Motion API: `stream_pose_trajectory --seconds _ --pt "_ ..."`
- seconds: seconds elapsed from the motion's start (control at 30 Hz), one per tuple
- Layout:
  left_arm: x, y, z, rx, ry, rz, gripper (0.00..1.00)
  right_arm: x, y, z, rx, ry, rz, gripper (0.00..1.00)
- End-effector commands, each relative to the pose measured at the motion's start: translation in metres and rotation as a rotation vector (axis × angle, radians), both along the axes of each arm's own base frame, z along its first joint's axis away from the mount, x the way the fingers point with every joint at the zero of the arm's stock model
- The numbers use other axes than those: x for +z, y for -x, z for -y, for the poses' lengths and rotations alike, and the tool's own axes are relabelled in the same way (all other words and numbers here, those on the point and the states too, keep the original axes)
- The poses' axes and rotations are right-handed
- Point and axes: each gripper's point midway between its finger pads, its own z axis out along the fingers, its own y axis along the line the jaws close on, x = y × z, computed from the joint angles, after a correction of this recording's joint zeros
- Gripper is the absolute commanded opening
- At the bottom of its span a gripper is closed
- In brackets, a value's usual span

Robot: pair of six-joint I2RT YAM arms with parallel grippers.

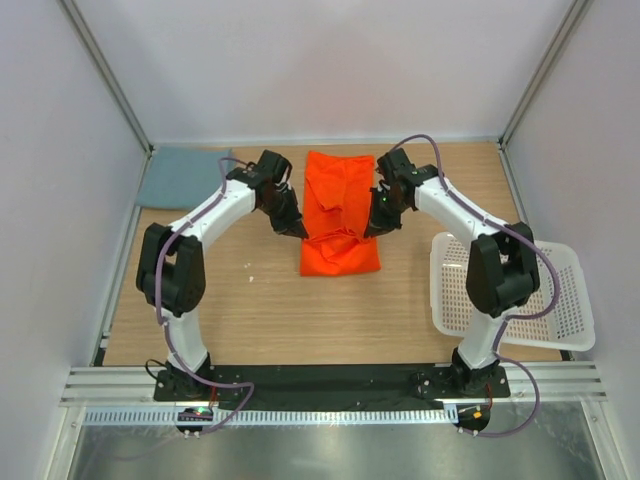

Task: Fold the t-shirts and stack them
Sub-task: Fold the tshirt

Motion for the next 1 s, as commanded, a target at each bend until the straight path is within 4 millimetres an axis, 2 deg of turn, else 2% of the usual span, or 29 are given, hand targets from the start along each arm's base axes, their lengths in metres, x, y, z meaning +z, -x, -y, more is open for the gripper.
stream_pose_trajectory --seconds 0.0,0.03,0.1,0.17,0.2,0.27,0.33,0.37,0.53,0.57,0.73,0.83,0.9,0.93,0.97 --pt "0.02 -0.024 0.001 -0.032 0.065 0.04 0.0 0.016 -0.028 0.001 0.014 -0.019 0.043 0.02" --pt "0.022 -0.031 0.0 -0.027 0.071 0.047 0.0 0.01 -0.033 0.002 0.011 -0.018 0.027 0.02" --pt "0.025 -0.049 0.001 -0.017 0.096 0.064 0.0 0.02 -0.051 0.002 -0.001 -0.033 0.057 0.02" --pt "0.027 -0.059 0.002 -0.014 0.108 0.075 0.0 0.015 -0.06 0.005 -0.01 -0.027 0.038 0.02" --pt "0.028 -0.069 0.004 -0.011 0.118 0.082 0.0 0.021 -0.068 0.008 -0.02 -0.029 0.05 0.02" --pt "0.029 -0.077 0.007 -0.013 0.131 0.089 0.0 0.013 -0.076 0.01 -0.035 -0.028 0.032 0.01" --pt "0.027 -0.086 0.011 -0.014 0.143 0.09 0.0 0.014 -0.085 0.011 -0.042 -0.051 0.034 0.01" --pt "0.027 -0.087 0.013 -0.013 0.149 0.084 0.0 0.007 -0.089 0.011 -0.045 -0.05 0.019 0.01" --pt "0.013 -0.098 0.017 -0.008 0.17 0.063 0.0 0.001 -0.103 0.01 -0.049 -0.075 0.008 0.02" --pt "0.005 -0.099 0.017 -0.008 0.167 0.05 0.0 -0.005 -0.105 0.01 -0.049 -0.075 -0.003 0.02" --pt "-0.002 -0.111 0.015 0.016 0.166 0.062 0.01 -0.02 -0.116 0.011 -0.042 -0.09 -0.012 0.02" --pt "-0.001 -0.126 0.017 0.017 0.181 0.1 0.01 -0.028 -0.124 0.014 -0.053 -0.092 -0.016 0.04" --pt "-0.01 -0.132 0.018 0.013 0.178 0.096 0.06 -0.029 -0.133 0.015 -0.059 -0.098 0.002 0.08" --pt "-0.012 -0.136 0.016 0.013 0.172 0.105 0.09 -0.037 -0.136 0.016 -0.065 -0.098 -0.006 0.12" --pt "-0.014 -0.139 0.015 0.014 0.168 0.112 0.13 -0.033 -0.146 0.019 -0.079 -0.104 0.014 0.2"
